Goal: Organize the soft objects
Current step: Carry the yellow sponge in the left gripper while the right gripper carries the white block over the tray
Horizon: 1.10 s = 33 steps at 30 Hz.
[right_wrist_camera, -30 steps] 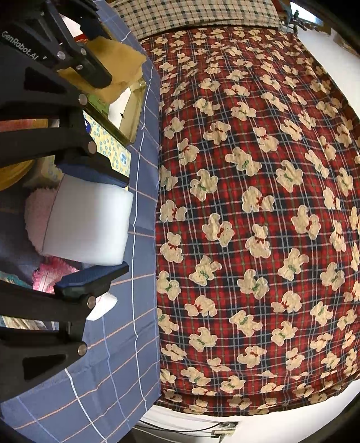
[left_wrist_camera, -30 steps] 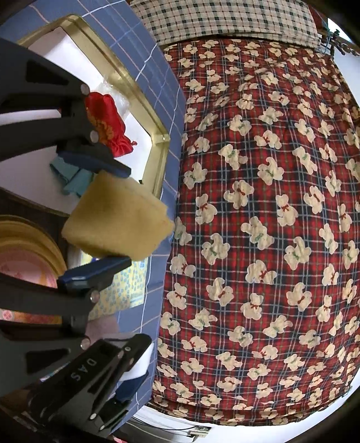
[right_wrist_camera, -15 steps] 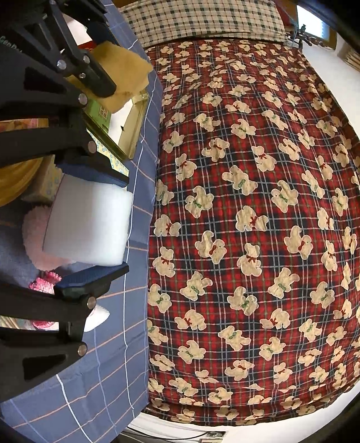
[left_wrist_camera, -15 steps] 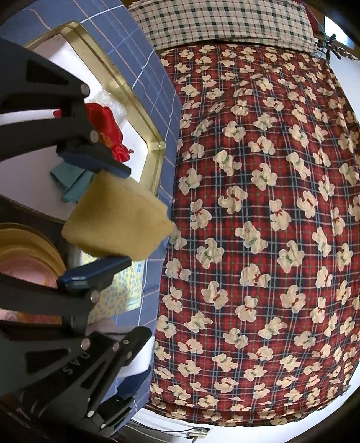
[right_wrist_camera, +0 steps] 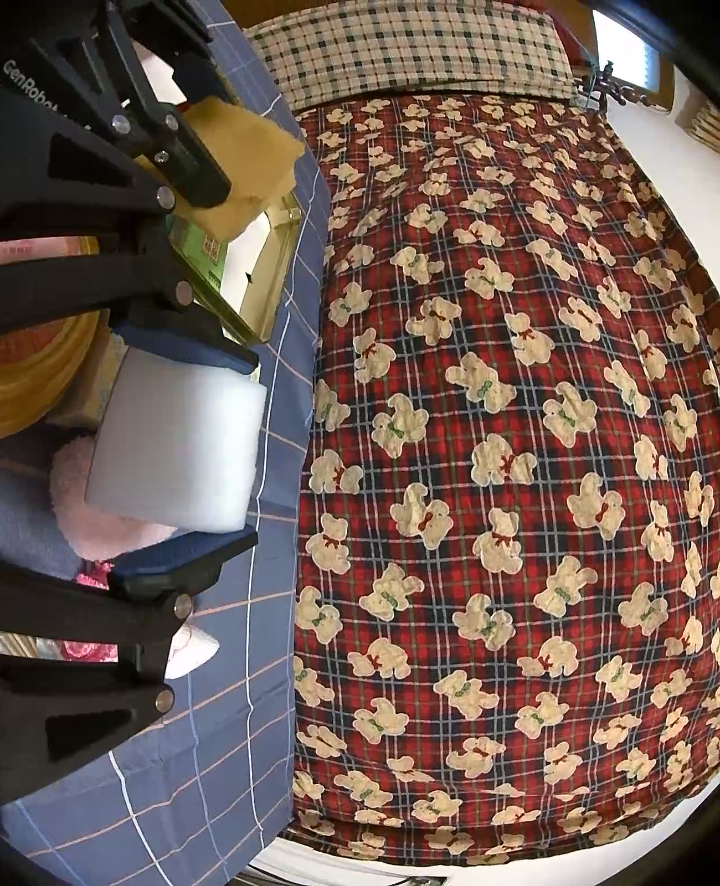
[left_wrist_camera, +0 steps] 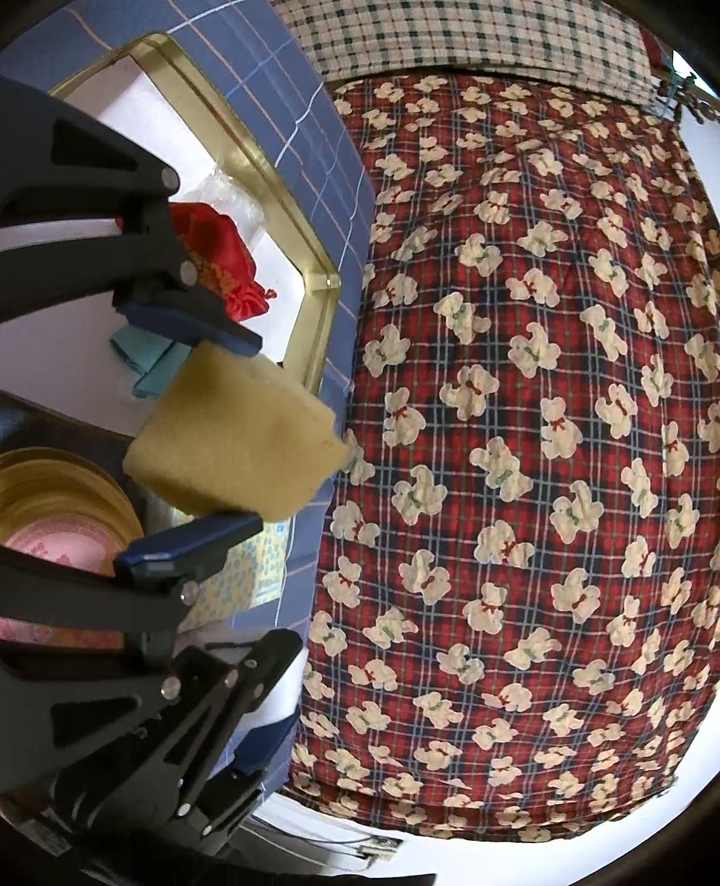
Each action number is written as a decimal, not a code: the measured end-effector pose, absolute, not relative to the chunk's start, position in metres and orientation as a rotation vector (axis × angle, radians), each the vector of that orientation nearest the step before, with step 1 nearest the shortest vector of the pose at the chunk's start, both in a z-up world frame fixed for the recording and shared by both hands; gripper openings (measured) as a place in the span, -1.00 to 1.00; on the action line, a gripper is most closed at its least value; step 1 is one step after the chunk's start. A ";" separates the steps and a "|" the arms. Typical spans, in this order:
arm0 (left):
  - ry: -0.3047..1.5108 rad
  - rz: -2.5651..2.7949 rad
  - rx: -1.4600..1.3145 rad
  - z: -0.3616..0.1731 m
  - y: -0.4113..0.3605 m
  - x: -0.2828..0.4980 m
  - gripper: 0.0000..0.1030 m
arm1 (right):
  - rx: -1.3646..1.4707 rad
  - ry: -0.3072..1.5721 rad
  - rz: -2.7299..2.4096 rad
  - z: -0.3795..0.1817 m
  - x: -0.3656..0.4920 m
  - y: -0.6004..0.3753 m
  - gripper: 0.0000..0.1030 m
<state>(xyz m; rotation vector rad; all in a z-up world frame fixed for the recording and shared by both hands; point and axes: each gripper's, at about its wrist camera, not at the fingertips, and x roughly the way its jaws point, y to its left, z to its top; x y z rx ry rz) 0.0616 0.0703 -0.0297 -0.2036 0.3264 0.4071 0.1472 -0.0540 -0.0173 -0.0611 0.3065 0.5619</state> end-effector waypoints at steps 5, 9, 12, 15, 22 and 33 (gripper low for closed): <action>0.366 0.341 -0.249 -0.026 0.076 0.055 0.11 | -0.030 0.328 0.601 -0.002 0.147 -0.047 0.13; 0.357 0.329 -0.266 -0.011 0.091 0.046 0.11 | -0.015 0.346 0.638 0.011 0.146 -0.035 0.13; 0.362 0.330 -0.283 0.001 0.109 0.040 0.11 | -0.019 0.362 0.662 0.016 0.146 -0.022 0.13; 0.377 0.347 -0.286 0.010 0.130 0.039 0.11 | -0.028 0.381 0.688 0.020 0.147 -0.006 0.13; 0.451 0.386 -0.286 0.010 0.175 0.041 0.11 | -0.067 0.454 0.738 0.025 0.153 0.034 0.13; 0.551 0.417 -0.277 -0.007 0.210 0.044 0.11 | -0.157 0.603 0.790 0.004 0.157 0.084 0.13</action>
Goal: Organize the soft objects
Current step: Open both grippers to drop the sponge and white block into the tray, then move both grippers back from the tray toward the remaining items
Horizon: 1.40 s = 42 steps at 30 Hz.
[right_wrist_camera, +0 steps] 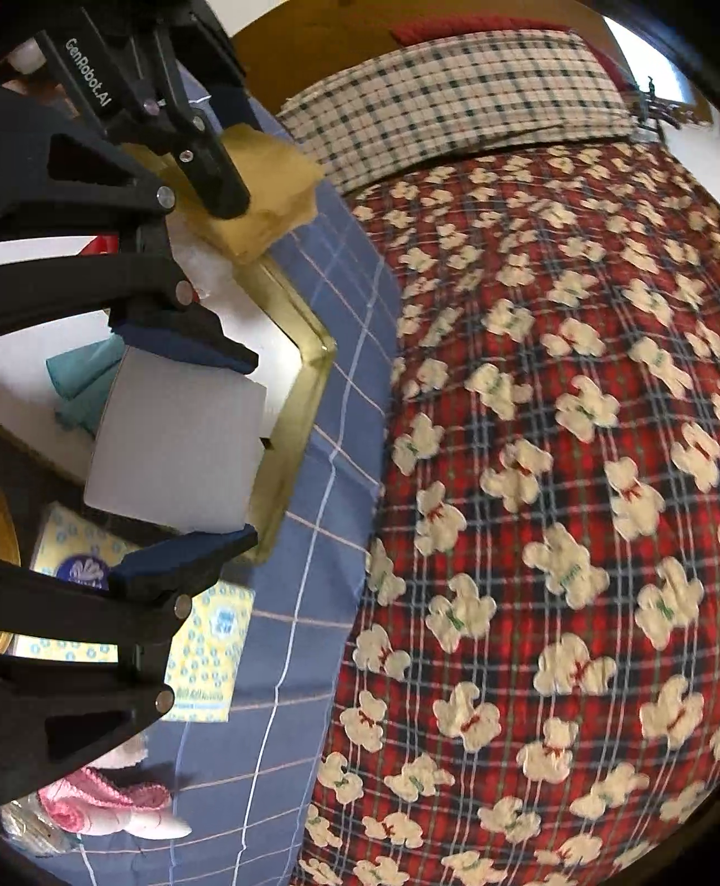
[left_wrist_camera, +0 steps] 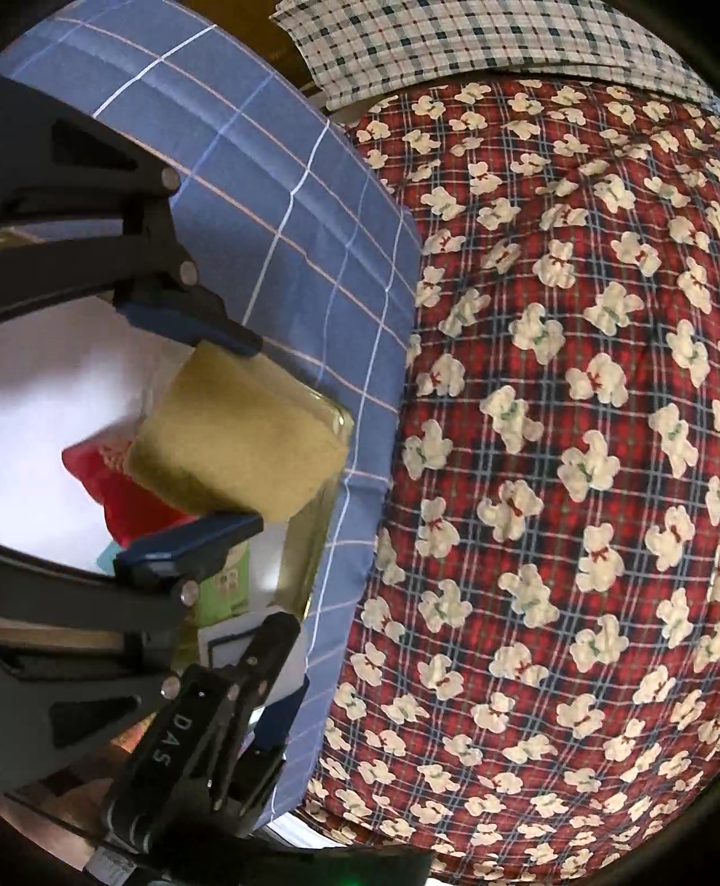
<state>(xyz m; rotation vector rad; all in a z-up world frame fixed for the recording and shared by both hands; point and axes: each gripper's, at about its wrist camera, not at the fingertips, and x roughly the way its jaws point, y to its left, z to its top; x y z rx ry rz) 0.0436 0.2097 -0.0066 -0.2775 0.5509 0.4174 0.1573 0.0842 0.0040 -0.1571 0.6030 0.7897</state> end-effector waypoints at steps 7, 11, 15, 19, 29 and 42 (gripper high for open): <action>0.585 0.410 -0.263 -0.013 0.210 0.046 0.16 | -0.170 0.663 0.834 -0.003 0.155 0.096 0.26; 0.581 0.419 -0.270 -0.015 0.210 0.041 0.25 | -0.164 0.666 0.847 -0.005 0.152 0.097 0.41; 0.571 0.434 -0.266 -0.015 0.209 0.036 0.37 | -0.124 0.661 0.848 -0.003 0.151 0.090 0.42; 0.541 0.445 -0.281 -0.012 0.206 0.029 0.63 | -0.063 0.624 0.827 0.006 0.147 0.073 0.49; 0.486 0.466 -0.256 -0.003 0.182 0.021 0.99 | -0.046 0.551 0.799 0.010 0.126 0.011 0.50; 0.468 0.275 -0.181 -0.015 0.089 0.035 0.99 | -0.127 0.506 0.591 -0.011 0.137 -0.142 0.49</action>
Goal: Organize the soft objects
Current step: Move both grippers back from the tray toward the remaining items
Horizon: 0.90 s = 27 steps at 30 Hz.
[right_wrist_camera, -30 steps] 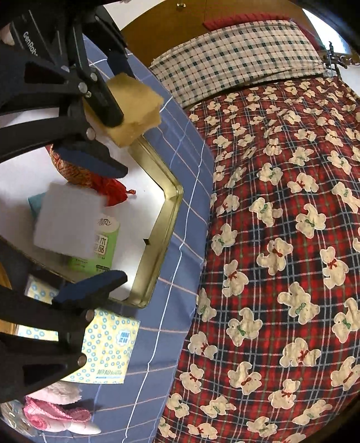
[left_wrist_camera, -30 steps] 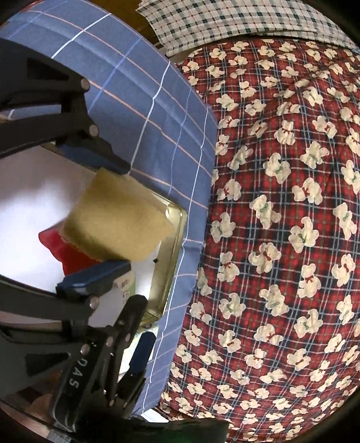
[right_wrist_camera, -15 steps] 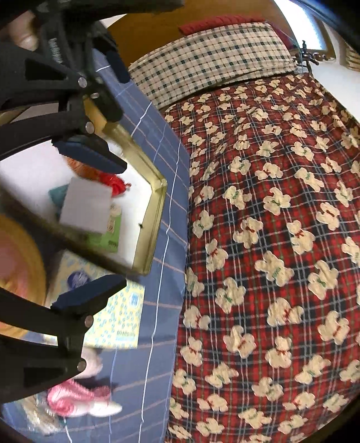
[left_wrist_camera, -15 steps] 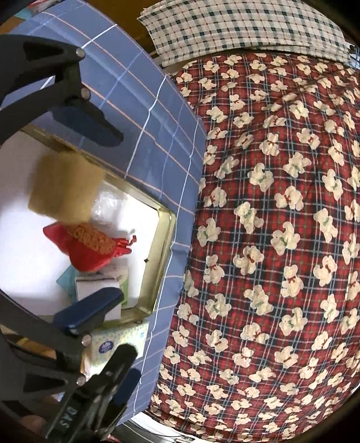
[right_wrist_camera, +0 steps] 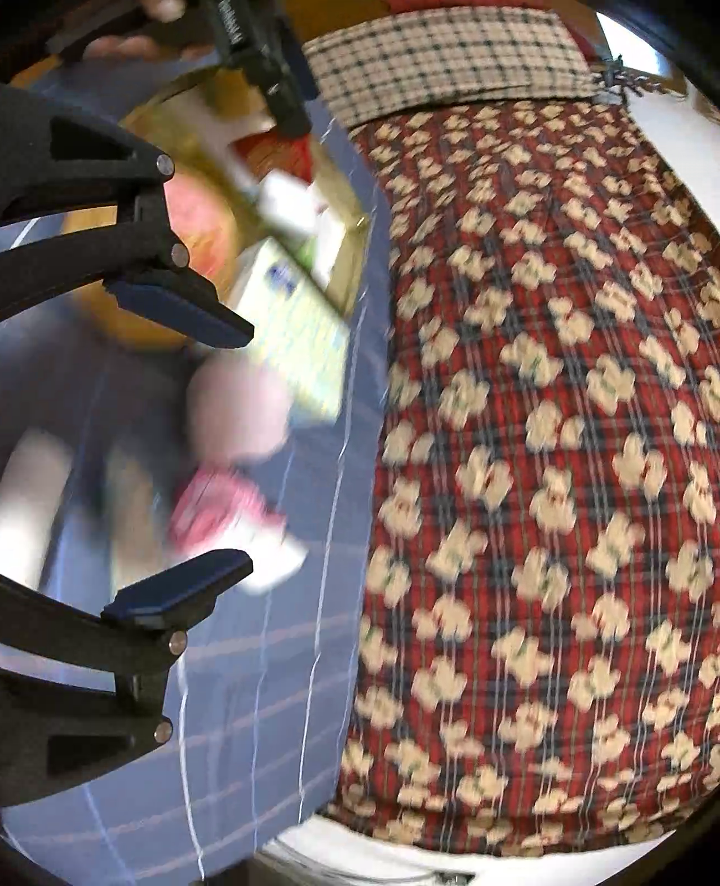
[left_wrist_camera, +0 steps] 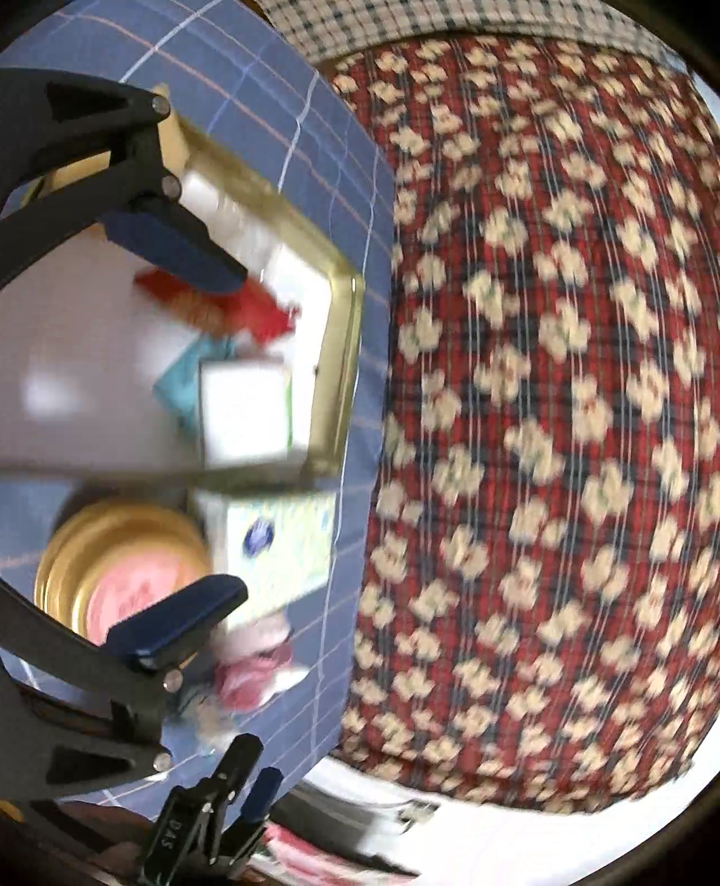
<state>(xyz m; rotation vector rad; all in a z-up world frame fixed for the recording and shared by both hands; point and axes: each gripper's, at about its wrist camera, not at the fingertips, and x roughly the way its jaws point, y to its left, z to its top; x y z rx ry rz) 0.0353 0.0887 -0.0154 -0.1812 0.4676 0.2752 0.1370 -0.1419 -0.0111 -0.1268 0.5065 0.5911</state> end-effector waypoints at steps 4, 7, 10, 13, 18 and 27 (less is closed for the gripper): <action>0.467 0.241 -0.148 -0.014 0.064 0.040 0.99 | -0.170 0.517 0.599 -0.021 0.137 -0.173 0.49; 0.468 0.224 -0.130 -0.014 0.051 0.044 0.99 | -0.215 0.532 0.646 -0.030 0.133 -0.183 0.41; 0.481 0.209 -0.118 -0.016 0.040 0.050 0.99 | -0.282 0.539 0.701 -0.038 0.125 -0.182 0.41; 0.500 0.191 -0.107 -0.021 0.030 0.055 0.99 | -0.338 0.566 0.719 -0.045 0.123 -0.176 0.40; 0.516 0.173 -0.083 -0.025 0.016 0.060 0.99 | -0.354 0.653 0.725 -0.060 0.134 -0.173 0.26; 0.527 0.164 -0.078 -0.027 0.010 0.064 0.99 | -0.304 0.748 0.839 -0.068 0.137 -0.176 0.24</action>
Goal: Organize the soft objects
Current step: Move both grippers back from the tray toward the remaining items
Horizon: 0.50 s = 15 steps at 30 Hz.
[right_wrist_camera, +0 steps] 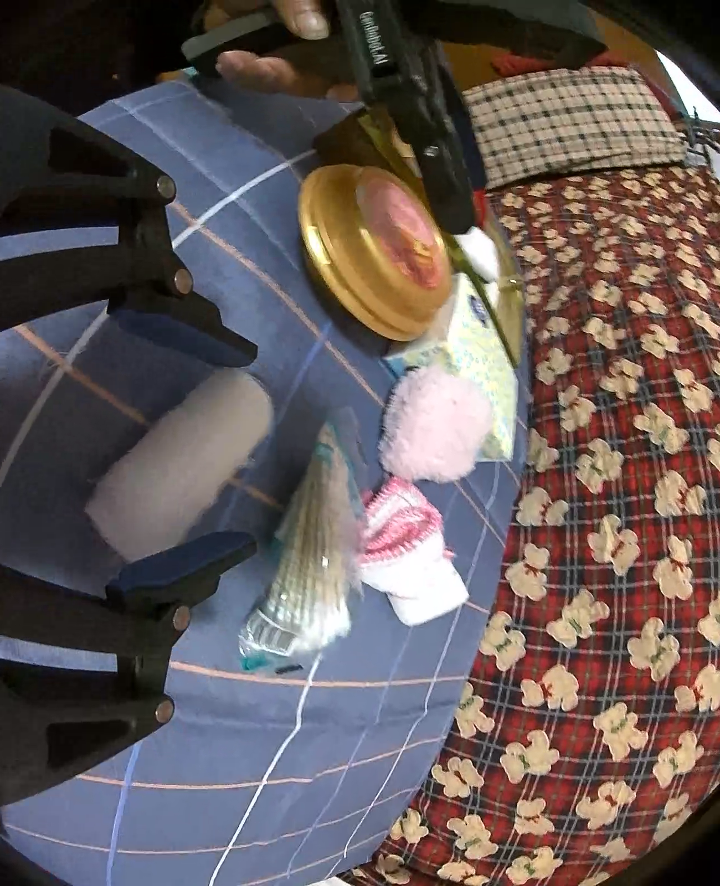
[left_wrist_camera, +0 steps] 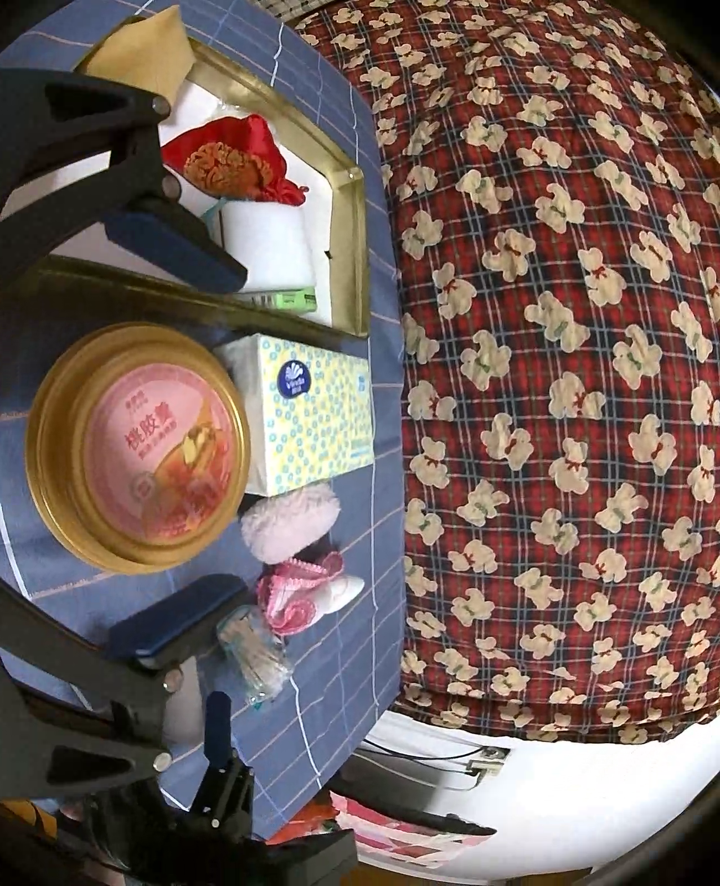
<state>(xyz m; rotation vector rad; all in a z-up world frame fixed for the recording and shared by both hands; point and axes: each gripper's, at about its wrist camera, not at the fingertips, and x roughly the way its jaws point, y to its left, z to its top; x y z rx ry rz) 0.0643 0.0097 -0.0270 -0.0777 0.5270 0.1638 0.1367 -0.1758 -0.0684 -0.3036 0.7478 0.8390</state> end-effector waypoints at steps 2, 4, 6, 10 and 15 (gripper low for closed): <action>0.534 0.156 -0.072 -0.029 0.006 0.066 0.99 | -0.323 0.759 0.842 -0.070 0.135 -0.174 0.11; 0.536 0.152 -0.067 -0.030 0.003 0.066 0.99 | -0.324 0.758 0.826 -0.070 0.135 -0.176 0.04; 0.541 0.144 -0.062 -0.031 0.000 0.067 0.99 | -0.324 0.769 0.829 -0.070 0.136 -0.177 0.03; 0.548 0.135 -0.047 -0.032 -0.006 0.069 0.99 | -0.378 0.763 0.817 -0.070 0.132 -0.172 0.03; 0.555 0.113 -0.030 -0.032 -0.016 0.072 0.99 | -0.322 0.772 0.817 -0.071 0.140 -0.177 0.03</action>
